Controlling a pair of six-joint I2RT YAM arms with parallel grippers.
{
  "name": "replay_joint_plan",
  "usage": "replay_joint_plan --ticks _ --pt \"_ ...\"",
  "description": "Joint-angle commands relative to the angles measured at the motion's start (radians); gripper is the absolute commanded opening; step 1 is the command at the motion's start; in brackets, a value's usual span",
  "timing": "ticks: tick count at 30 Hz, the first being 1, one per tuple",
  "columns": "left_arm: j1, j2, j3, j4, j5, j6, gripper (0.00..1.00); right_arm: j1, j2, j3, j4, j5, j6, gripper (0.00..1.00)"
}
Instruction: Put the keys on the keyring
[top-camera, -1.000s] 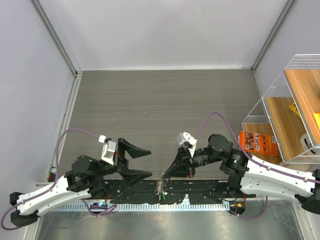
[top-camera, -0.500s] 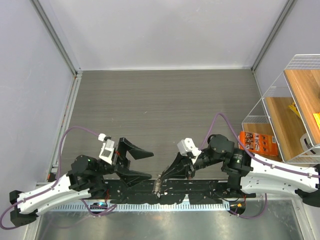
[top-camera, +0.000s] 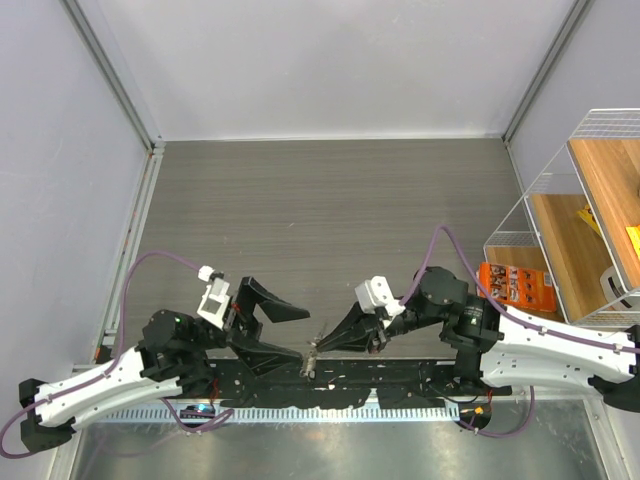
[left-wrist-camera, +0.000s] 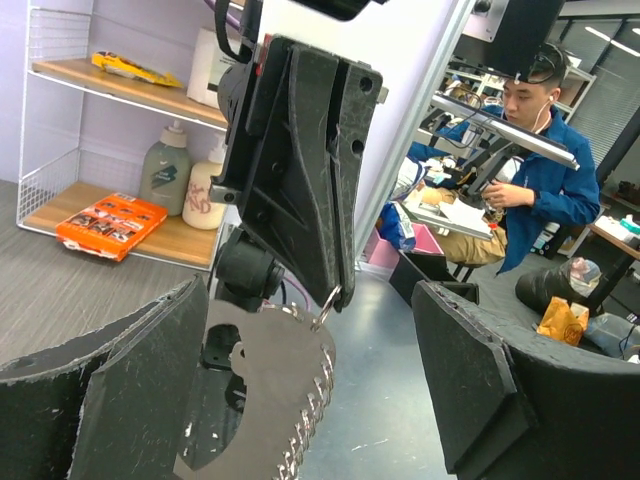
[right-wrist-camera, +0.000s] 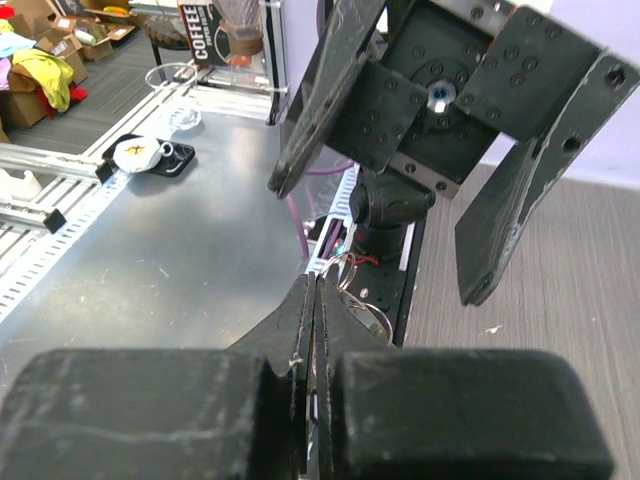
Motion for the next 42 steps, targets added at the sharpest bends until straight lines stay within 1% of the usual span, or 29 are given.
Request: replay_joint_plan --ticks 1,10,12,18,22,24,25,29,31,32,33,42 --pt "-0.004 0.013 -0.003 0.072 0.019 -0.015 0.88 0.007 -0.008 0.065 0.133 0.001 -0.019 0.05" --pt "-0.006 0.052 0.008 0.109 0.054 -0.021 0.68 0.005 0.029 0.093 0.162 -0.008 -0.016 0.05" --pt "-0.004 0.052 0.011 0.109 0.062 -0.021 0.62 0.005 0.031 0.093 0.168 -0.008 -0.016 0.05" --pt "-0.006 0.041 0.012 0.109 0.065 -0.023 0.51 0.005 0.026 0.090 0.172 -0.013 -0.014 0.05" --pt "-0.004 0.041 0.012 0.112 0.068 -0.024 0.41 0.005 0.024 0.085 0.178 -0.018 -0.011 0.06" --pt "-0.004 0.044 0.014 0.117 0.070 -0.026 0.35 0.005 0.024 0.082 0.178 -0.022 -0.009 0.05" --pt "-0.006 0.047 0.014 0.118 0.071 -0.027 0.31 0.005 0.024 0.081 0.178 -0.022 -0.011 0.05" --pt "-0.006 0.055 0.018 0.124 0.082 -0.027 0.20 0.007 0.023 0.078 0.175 -0.027 -0.009 0.05" --pt "-0.004 0.058 0.020 0.127 0.086 -0.029 0.12 0.007 0.021 0.073 0.176 -0.024 -0.011 0.05" --pt "-0.004 0.061 0.021 0.129 0.086 -0.032 0.04 0.007 0.020 0.070 0.176 -0.022 -0.011 0.05" --pt "-0.004 0.064 0.023 0.130 0.088 -0.032 0.00 0.007 0.020 0.070 0.176 -0.022 -0.011 0.06" --pt "-0.004 0.078 0.028 0.157 0.108 -0.043 0.00 0.007 0.031 0.070 0.156 -0.016 -0.026 0.05"
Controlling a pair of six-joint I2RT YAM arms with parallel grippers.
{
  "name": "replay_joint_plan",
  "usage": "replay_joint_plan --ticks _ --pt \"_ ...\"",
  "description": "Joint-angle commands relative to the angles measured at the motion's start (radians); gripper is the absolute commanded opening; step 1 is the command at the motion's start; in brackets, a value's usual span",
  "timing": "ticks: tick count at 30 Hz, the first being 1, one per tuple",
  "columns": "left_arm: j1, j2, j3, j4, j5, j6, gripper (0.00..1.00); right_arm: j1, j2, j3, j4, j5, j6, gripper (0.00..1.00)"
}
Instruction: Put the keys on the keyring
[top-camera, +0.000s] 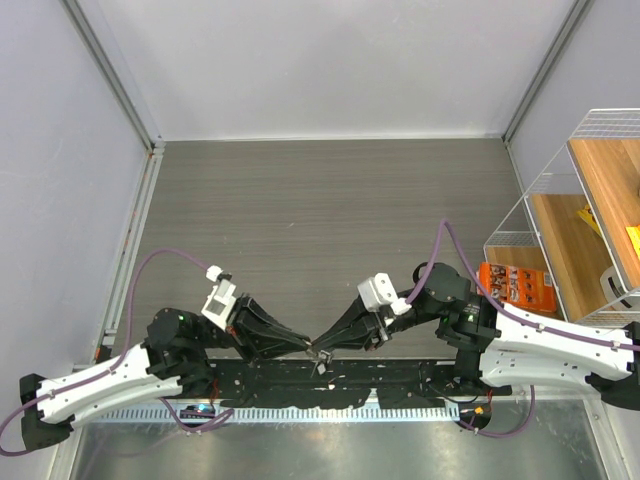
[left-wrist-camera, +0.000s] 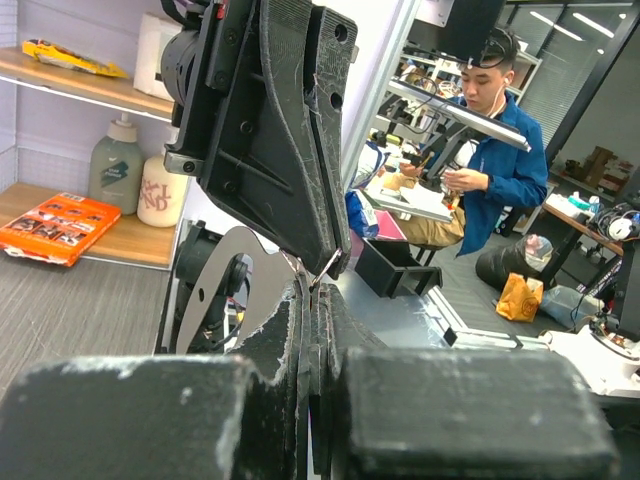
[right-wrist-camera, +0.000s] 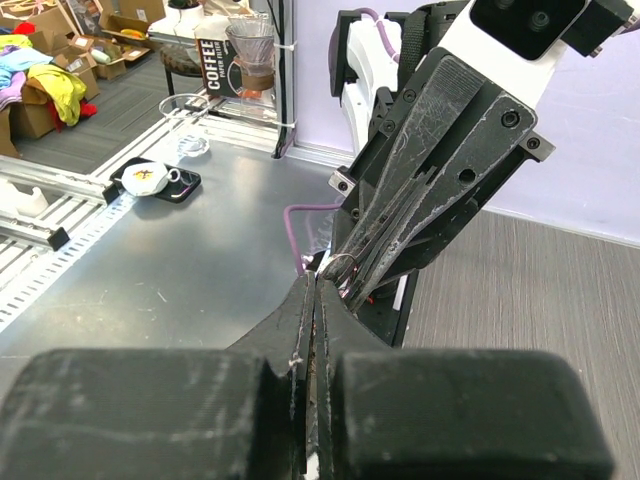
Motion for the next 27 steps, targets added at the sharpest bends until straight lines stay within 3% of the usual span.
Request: replay_joint_plan --ticks 1,9,13,15,19,27 --pt "-0.004 0.008 0.033 0.053 0.000 0.003 0.00 0.006 -0.006 0.030 0.052 0.021 -0.025 0.05" --pt "-0.004 -0.011 0.069 -0.105 -0.131 0.023 0.00 0.006 -0.036 0.036 -0.037 0.057 -0.037 0.06" --pt "-0.004 -0.011 0.091 -0.180 -0.178 0.032 0.00 0.004 -0.068 0.046 -0.102 0.080 -0.045 0.22" --pt "-0.004 -0.011 0.102 -0.211 -0.195 0.038 0.00 0.006 -0.085 0.052 -0.134 0.104 -0.048 0.35" --pt "-0.006 -0.014 0.117 -0.265 -0.224 0.044 0.00 0.006 -0.122 0.076 -0.218 0.161 -0.062 0.48" --pt "-0.004 -0.002 0.216 -0.488 -0.313 0.077 0.00 0.006 -0.021 0.269 -0.543 0.365 -0.073 0.50"
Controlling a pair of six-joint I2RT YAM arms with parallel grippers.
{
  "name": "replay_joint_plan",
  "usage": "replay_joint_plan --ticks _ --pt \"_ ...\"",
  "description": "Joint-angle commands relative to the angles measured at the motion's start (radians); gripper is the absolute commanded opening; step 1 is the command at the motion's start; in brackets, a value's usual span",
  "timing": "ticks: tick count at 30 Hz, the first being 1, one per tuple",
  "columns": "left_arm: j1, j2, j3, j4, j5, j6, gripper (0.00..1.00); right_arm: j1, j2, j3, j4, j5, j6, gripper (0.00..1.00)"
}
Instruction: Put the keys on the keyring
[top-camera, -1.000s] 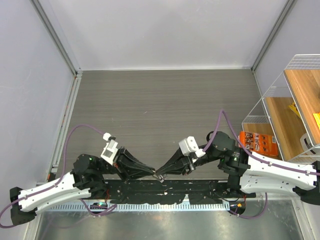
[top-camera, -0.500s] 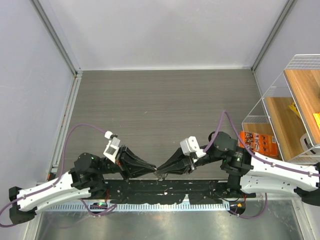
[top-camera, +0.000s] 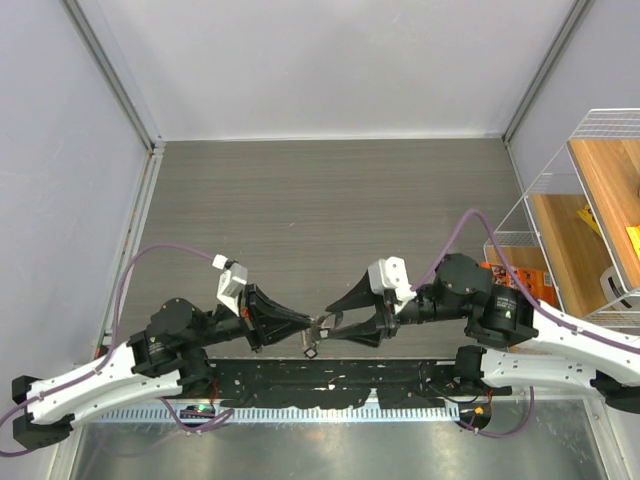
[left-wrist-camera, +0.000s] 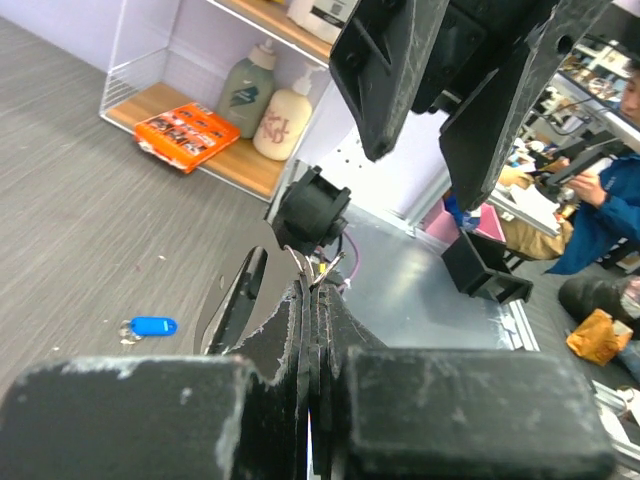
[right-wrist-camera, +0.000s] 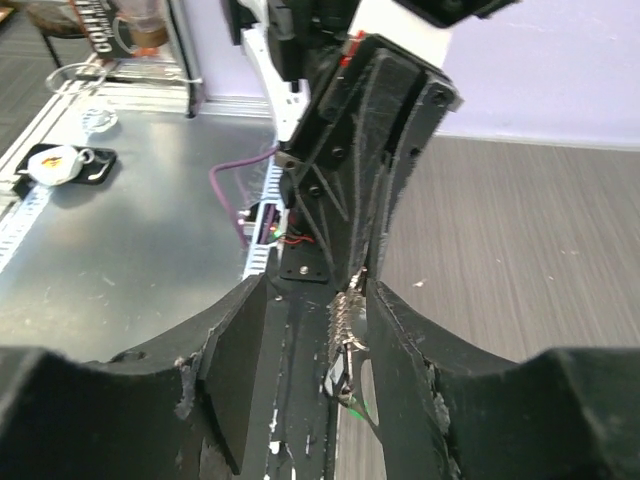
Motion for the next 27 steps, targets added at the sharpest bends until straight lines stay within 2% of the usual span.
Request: replay_joint_plan --ticks 1,6,11,27 --pt "-0.001 0.006 0.113 -0.120 -0.084 0.046 0.00 0.006 0.077 0.145 -0.216 0.172 -0.011 0.50" --pt "0.000 0.021 0.173 -0.278 -0.131 0.086 0.00 0.006 0.182 0.271 -0.333 0.220 0.019 0.49" --pt "0.000 0.044 0.210 -0.356 -0.144 0.114 0.00 0.006 0.245 0.346 -0.405 0.238 0.040 0.46" --pt "0.000 0.072 0.247 -0.406 -0.141 0.125 0.00 0.008 0.364 0.407 -0.453 0.211 0.034 0.41"
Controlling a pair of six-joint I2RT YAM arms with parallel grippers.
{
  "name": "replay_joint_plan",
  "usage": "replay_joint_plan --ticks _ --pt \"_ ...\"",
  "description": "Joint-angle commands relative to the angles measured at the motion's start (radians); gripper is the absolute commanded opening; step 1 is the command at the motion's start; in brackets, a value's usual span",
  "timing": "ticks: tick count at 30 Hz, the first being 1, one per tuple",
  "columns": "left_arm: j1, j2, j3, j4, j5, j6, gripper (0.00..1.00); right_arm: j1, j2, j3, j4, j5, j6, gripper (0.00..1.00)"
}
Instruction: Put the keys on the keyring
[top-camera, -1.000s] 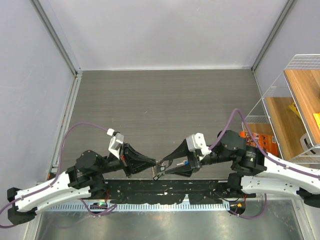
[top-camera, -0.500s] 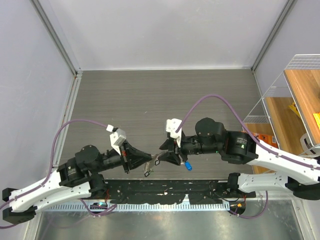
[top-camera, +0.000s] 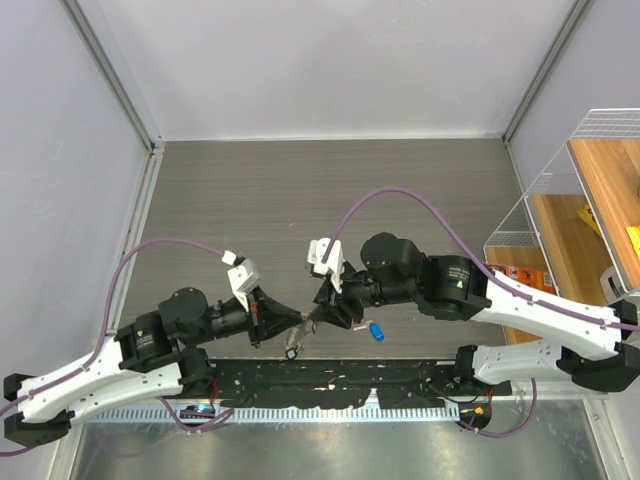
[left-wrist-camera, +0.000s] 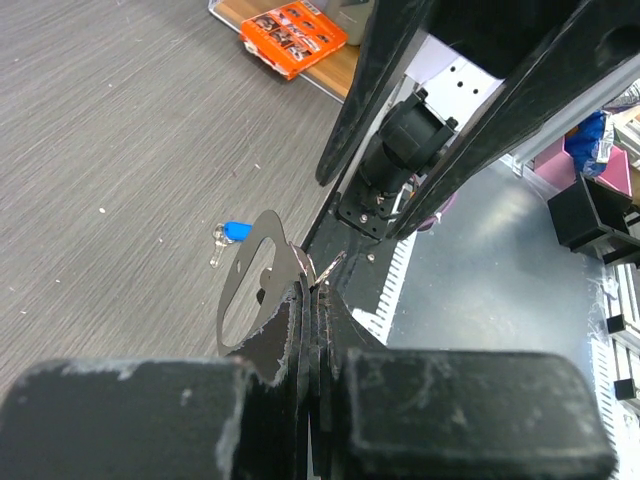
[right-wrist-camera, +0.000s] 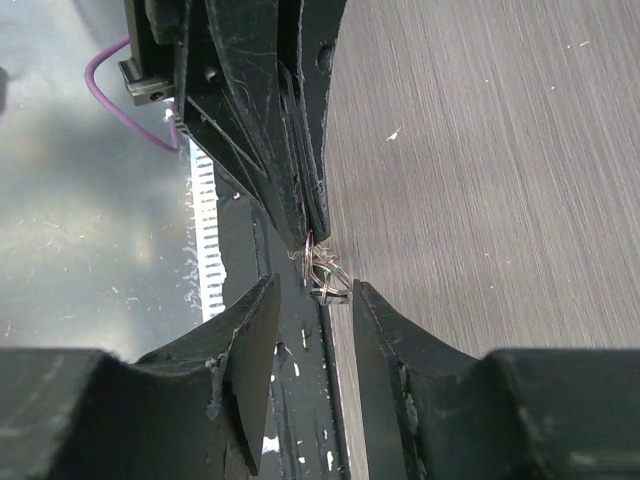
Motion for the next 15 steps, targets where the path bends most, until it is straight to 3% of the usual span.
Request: replay_joint_plan --ticks 1,15 --pt "0.000 0.000 0.055 0.033 -0.008 0.007 0.00 0.006 0.012 0.048 0.013 -0.023 0.000 0.41" --pt "0.000 0.007 0.065 0.020 -0.009 0.005 0.00 0.006 0.058 0.052 0.036 -0.072 -0.005 0.34"
